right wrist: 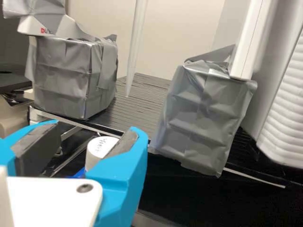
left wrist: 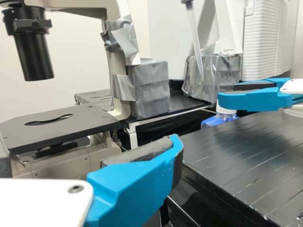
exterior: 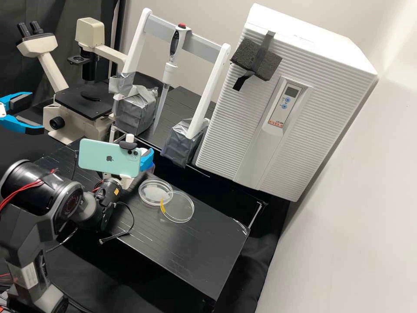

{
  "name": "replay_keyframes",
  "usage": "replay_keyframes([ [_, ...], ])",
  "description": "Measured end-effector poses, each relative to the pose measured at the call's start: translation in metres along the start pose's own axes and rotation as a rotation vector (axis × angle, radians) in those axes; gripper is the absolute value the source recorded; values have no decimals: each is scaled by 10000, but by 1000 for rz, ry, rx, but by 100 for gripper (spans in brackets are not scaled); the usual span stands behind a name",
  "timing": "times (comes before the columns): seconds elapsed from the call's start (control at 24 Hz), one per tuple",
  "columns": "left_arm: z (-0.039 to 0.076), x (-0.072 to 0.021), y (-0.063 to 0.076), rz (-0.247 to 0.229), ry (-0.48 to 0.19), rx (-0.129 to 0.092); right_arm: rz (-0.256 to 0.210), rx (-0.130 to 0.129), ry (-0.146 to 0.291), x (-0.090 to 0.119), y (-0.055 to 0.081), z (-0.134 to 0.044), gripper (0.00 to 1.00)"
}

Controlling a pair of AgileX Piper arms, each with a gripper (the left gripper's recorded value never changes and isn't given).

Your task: Close the bottle

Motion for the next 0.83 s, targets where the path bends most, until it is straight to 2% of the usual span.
replay_keyframes([
  [0.08, -8, -1, 11, 9, 11, -4, 18, -3, 24, -46, 10, -25, 100],
  [0.17, -21, -6, 39, 29, 32, -10, 76, 7, 66, -95, 50, -43, 100],
  [0.29, -10, -19, 66, 42, 36, -5, 123, 24, 84, -183, 127, -66, 100],
  [0.33, -8, -20, 70, 44, 35, -4, 134, 23, 87, -212, 147, -73, 100],
  [0.54, 3, -27, 91, 51, 34, 4, 152, 28, 91, -279, 183, -85, 100],
  [0.83, 9, -31, 96, 53, 33, 5, 174, 60, 105, -354, 227, -116, 100],
])
